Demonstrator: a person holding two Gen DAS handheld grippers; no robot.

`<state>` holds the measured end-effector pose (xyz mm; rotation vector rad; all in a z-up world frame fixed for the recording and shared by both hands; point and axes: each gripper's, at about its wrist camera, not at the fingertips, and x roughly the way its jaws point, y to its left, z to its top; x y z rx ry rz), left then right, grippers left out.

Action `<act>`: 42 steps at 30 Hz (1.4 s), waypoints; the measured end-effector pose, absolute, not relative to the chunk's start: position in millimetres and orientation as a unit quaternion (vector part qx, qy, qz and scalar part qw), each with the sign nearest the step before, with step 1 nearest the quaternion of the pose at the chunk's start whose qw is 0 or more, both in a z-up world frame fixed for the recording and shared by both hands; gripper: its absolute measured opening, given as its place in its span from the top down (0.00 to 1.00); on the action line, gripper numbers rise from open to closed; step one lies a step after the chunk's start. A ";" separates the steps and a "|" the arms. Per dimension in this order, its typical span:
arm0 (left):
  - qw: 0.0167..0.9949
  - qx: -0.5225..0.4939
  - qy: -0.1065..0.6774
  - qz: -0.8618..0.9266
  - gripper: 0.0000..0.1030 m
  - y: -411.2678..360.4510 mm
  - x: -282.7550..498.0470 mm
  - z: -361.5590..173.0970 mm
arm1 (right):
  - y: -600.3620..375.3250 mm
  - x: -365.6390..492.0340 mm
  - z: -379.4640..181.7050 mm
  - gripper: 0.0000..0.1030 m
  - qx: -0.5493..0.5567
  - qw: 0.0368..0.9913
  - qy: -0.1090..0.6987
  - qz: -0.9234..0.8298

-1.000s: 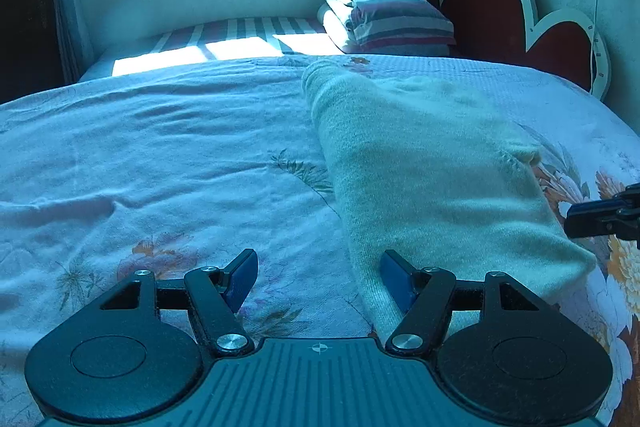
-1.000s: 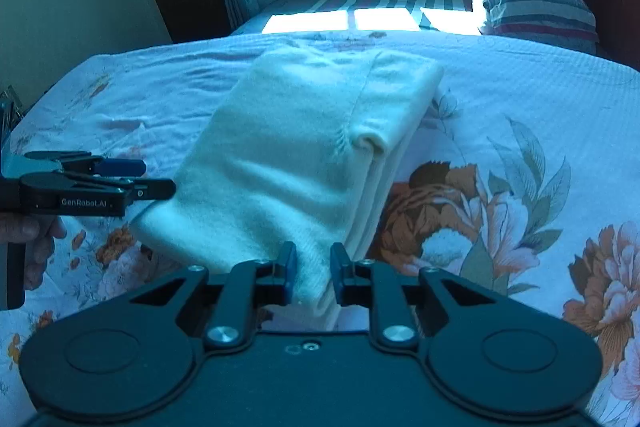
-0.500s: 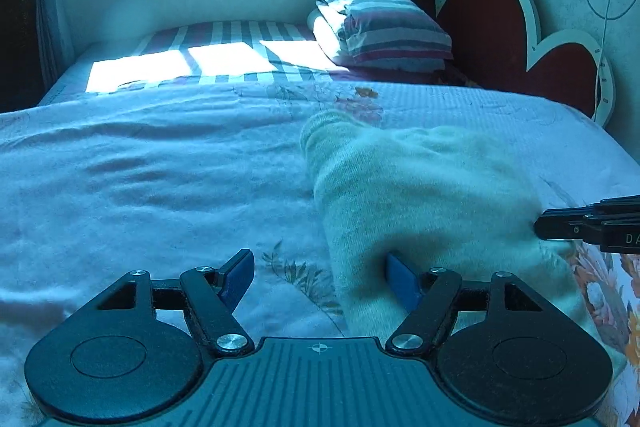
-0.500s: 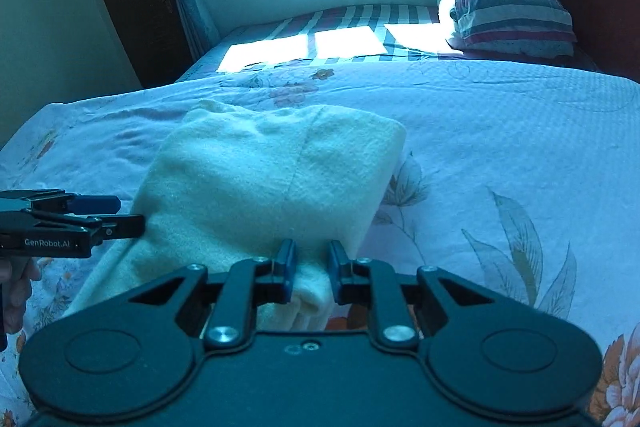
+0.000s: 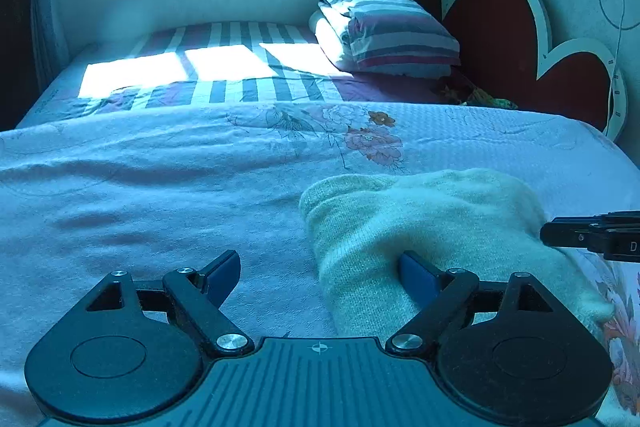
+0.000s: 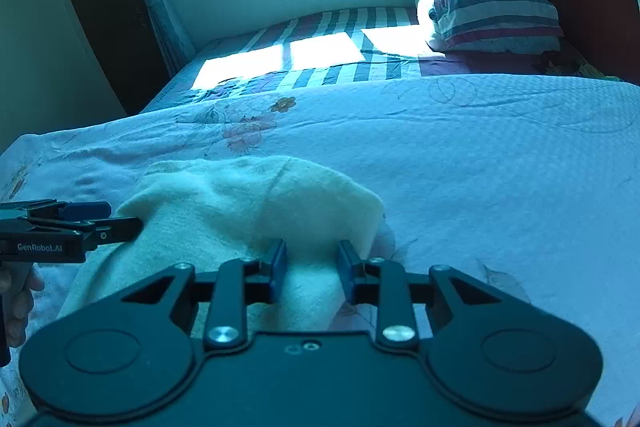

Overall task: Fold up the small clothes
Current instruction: 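Open the right tool to release the folded sweater, then close both tools on the folded sweater's edge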

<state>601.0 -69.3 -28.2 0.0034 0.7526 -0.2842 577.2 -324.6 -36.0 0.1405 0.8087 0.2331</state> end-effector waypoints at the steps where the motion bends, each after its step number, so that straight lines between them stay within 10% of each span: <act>1: 0.920 0.002 0.366 -0.140 0.16 -67.0 593.6 -26.5 | -326.8 569.4 -30.0 0.66 0.071 0.914 0.383 0.111; 5: 0.913 -0.003 0.375 -0.162 0.16 -61.6 568.4 -39.6 | -326.7 540.3 -26.8 0.51 0.071 0.908 0.394 0.125; 19: 0.904 0.016 0.388 -0.178 0.16 -32.7 518.5 -19.6 | -342.6 467.5 -15.0 0.50 0.137 0.906 0.389 0.096; 26: 0.899 0.016 0.406 -0.164 0.01 -22.1 508.1 -33.6 | -343.5 449.3 -23.8 0.27 0.181 0.894 0.398 0.098; 32: 0.863 -0.128 0.430 -0.230 0.01 8.6 513.3 -44.3 | -369.0 460.1 -34.4 0.19 0.262 0.871 0.392 0.139; 42: 0.779 -0.267 0.469 -0.320 0.20 9.7 561.5 -74.5 | -393.2 506.0 -72.6 0.10 0.356 0.811 0.411 0.215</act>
